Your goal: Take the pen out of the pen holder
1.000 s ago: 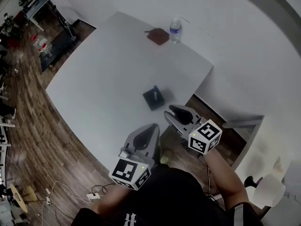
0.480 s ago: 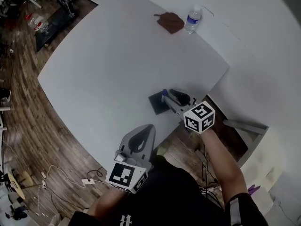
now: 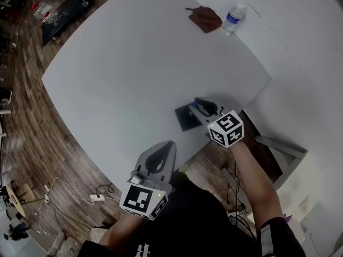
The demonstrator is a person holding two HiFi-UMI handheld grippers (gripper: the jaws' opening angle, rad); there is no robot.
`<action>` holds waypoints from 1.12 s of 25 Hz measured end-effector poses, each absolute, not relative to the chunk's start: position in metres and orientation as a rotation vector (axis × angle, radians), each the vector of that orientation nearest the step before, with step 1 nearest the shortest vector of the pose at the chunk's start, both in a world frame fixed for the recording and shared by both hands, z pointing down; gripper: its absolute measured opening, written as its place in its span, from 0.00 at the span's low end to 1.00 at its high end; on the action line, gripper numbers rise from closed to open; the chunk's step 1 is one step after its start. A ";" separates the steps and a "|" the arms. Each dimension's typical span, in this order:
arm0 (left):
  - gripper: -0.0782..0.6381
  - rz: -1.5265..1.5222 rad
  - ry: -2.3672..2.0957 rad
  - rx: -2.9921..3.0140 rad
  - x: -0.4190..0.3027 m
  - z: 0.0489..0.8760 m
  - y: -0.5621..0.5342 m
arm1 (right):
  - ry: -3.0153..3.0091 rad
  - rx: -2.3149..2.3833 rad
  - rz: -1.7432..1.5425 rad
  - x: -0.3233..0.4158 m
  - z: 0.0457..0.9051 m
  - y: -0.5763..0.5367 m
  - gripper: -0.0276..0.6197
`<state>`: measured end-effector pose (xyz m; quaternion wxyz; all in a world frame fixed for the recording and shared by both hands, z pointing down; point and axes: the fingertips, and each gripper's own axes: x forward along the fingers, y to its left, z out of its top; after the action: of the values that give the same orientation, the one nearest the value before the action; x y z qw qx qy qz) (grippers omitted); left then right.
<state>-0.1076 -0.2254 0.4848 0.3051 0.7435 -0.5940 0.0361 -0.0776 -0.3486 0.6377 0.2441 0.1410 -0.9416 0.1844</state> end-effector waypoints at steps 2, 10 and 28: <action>0.12 0.095 -1.578 1.964 -0.109 0.486 -0.225 | -2.574 0.385 0.464 -0.078 0.637 -0.348 0.20; 0.12 0.094 -1.577 1.971 -0.108 0.484 -0.225 | -2.578 0.391 0.347 -0.077 0.630 -0.344 0.16; 0.12 0.054 -1.551 2.085 -0.084 0.456 -0.214 | -2.704 0.567 0.489 -0.052 0.519 -0.333 0.16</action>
<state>-0.0844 -0.2139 0.4562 0.2678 0.7730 -0.5748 0.0200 -0.0518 -0.3325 0.5195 0.1672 0.1994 -0.9502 0.1717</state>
